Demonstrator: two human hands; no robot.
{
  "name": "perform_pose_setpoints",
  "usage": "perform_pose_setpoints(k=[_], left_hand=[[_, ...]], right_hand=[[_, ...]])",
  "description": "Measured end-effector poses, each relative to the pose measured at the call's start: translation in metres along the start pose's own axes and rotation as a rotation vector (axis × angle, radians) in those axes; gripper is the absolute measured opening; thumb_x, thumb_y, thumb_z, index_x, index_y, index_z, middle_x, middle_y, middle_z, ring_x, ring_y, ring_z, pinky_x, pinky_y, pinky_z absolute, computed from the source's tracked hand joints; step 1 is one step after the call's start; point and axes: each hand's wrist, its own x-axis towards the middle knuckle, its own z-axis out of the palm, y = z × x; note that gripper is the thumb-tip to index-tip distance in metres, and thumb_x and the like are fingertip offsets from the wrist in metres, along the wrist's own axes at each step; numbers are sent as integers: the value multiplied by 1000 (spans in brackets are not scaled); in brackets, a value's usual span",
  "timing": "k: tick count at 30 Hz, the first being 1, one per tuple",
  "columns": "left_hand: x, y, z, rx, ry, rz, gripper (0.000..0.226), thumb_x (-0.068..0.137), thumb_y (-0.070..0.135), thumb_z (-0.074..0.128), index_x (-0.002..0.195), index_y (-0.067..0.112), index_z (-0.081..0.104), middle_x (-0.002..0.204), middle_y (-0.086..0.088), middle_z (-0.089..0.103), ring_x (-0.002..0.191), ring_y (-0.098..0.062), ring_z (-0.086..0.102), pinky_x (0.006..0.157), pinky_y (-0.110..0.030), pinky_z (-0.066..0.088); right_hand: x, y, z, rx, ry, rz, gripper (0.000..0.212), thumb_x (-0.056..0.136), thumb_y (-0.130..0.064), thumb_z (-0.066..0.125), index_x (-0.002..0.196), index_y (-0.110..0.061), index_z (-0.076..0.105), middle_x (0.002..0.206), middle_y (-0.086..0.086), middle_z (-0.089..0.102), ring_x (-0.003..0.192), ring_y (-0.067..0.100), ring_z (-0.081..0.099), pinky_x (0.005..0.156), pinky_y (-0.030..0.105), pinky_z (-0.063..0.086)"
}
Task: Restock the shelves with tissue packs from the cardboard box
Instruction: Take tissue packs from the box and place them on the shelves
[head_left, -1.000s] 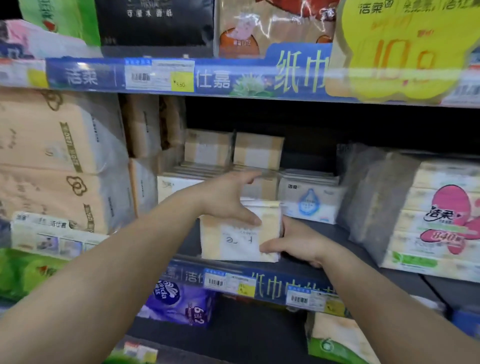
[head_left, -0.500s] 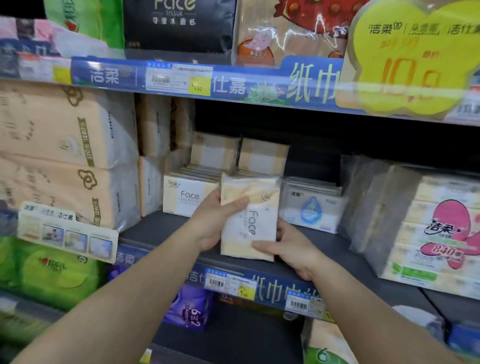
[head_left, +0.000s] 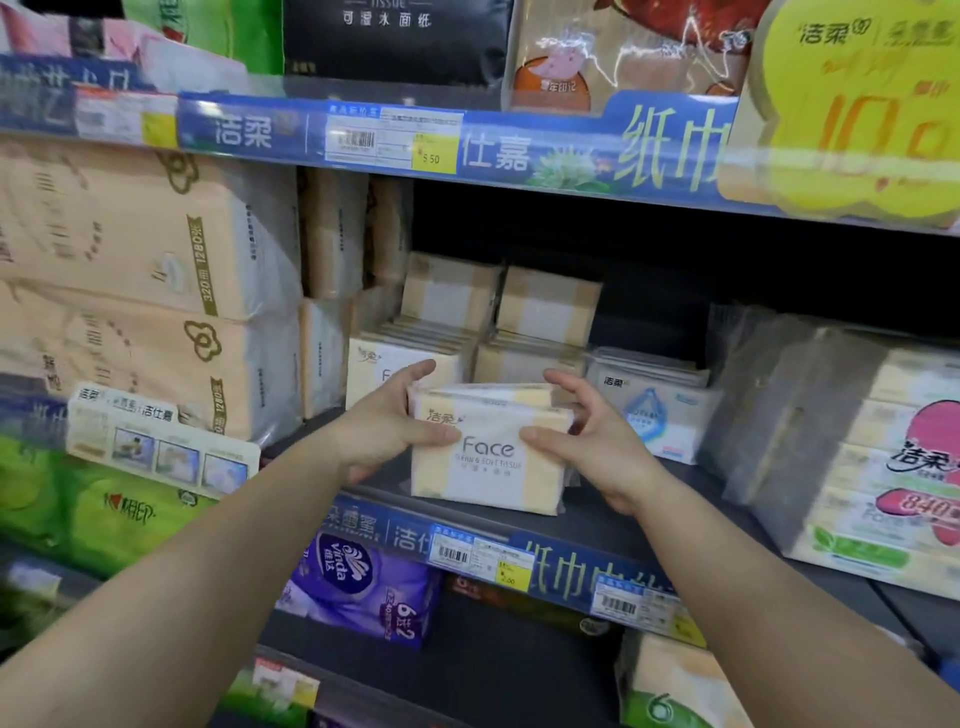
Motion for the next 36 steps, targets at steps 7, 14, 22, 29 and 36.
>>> perform_pose_setpoints(k=[7,14,22,29,36], left_hand=[[-1,-12,1,169,-199,-33,50,75,10,76,122,18,60,112,3,72,106,-11,67,94,-27,52],[4,-13,-20,87,-216,-54,66,60,18,86,121,12,60,112,-3,72,105,-15,68,75,-20,56],[3,-11,-15,111,-168,-59,104,27,43,95,120,14,60,108,0,73,99,-11,69,71,-16,55],[7,-13,-14,138,-103,-67,110,27,47,95,126,19,56,113,1,71,104,-11,67,77,-17,55],[15,-10,8,195,9,-87,43,78,5,75,113,24,58,105,4,73,98,-8,68,84,-24,54]], right_hand=[[-7,10,-28,11,-240,131,64,72,6,74,125,-21,50,113,1,64,96,9,64,81,22,53],[12,36,-47,-986,-290,20,68,87,-31,69,147,-29,35,147,-8,38,137,10,34,113,24,26],[34,37,-44,-634,25,-9,14,94,-21,59,82,-26,61,82,-4,65,79,17,60,75,25,45],[41,47,-41,-849,-56,-144,26,87,-15,69,114,-15,69,96,-7,59,80,8,54,70,12,35],[65,31,-51,-53,280,68,11,94,-9,58,100,-11,67,66,-1,58,55,10,49,47,16,42]])
